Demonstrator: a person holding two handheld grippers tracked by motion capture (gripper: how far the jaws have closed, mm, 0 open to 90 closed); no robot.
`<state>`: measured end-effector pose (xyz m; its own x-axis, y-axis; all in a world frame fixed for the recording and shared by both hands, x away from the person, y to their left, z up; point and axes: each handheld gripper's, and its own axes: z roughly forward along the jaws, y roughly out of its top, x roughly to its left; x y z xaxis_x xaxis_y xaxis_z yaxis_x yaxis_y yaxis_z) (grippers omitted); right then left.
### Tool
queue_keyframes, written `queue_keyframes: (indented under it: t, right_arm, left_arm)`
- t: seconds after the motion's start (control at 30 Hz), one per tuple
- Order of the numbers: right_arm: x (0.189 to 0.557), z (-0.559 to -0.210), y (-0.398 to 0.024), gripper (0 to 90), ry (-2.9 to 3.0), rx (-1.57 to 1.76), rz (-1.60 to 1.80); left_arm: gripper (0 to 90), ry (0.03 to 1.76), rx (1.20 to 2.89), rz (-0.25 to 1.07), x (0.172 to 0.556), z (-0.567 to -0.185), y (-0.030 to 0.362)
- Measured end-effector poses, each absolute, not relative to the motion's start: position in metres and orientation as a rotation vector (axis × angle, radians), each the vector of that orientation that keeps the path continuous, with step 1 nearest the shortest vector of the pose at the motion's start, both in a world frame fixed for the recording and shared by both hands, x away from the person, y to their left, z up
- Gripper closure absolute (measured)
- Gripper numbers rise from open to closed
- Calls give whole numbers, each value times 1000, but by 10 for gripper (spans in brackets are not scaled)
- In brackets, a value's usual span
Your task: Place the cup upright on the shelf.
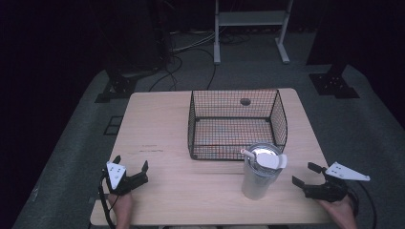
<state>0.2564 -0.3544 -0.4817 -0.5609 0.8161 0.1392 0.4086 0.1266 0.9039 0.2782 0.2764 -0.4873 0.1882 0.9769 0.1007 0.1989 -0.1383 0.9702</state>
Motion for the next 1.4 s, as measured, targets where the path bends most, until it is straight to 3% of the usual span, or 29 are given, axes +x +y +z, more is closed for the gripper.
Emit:
queue_keyframes:
  t: [0.83, 1.4]
  right_arm:
    - [232, -454, -311, 79, 2203, 853, 1536]
    - [235, -450, -270, 79, 2281, 694, 1555]
  left_arm:
    - [0, 1162, 1535, 1053, 277, -488, 276]
    - [0, 1156, 1535, 1046, 277, -488, 277]
